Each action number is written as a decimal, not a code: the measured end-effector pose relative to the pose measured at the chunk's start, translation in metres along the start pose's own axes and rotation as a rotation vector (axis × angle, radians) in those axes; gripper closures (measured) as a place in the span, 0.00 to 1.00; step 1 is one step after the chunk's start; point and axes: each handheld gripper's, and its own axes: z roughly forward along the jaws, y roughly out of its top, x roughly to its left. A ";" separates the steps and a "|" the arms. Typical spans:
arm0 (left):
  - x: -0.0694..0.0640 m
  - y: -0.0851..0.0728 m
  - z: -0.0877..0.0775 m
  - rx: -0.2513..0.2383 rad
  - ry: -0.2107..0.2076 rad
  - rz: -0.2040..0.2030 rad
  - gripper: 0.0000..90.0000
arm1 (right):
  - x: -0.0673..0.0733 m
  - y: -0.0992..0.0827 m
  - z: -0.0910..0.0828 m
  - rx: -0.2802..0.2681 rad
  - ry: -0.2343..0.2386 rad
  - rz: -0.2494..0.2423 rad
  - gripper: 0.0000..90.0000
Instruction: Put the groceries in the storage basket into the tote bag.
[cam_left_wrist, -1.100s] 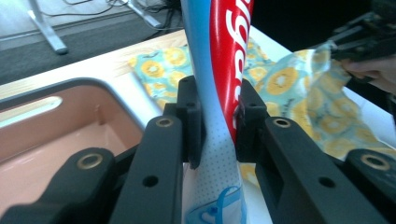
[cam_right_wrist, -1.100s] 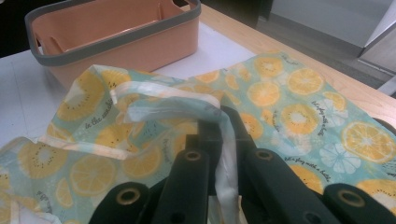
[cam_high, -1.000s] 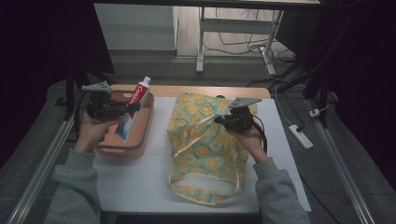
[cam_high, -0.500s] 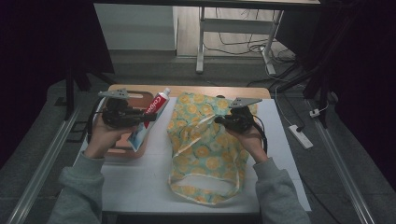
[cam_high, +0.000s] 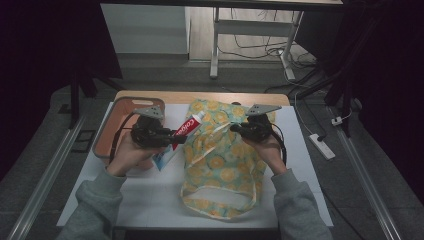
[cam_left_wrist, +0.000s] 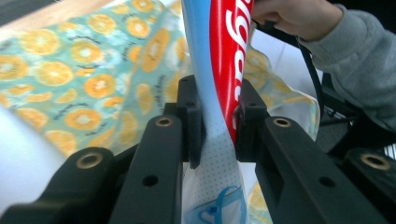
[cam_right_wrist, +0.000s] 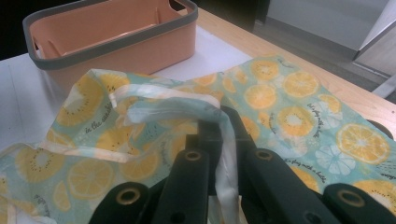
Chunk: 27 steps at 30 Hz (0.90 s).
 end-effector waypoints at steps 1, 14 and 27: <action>-0.001 0.000 0.003 0.011 -0.004 0.004 0.84 | 0.000 0.000 0.000 -0.002 0.001 0.000 0.99; -0.012 0.000 0.035 0.087 -0.029 0.031 0.84 | 0.000 0.000 0.000 0.000 0.000 0.001 0.99; -0.032 0.003 0.071 0.181 -0.061 0.090 0.84 | 0.005 0.003 -0.003 -0.031 0.007 0.001 0.99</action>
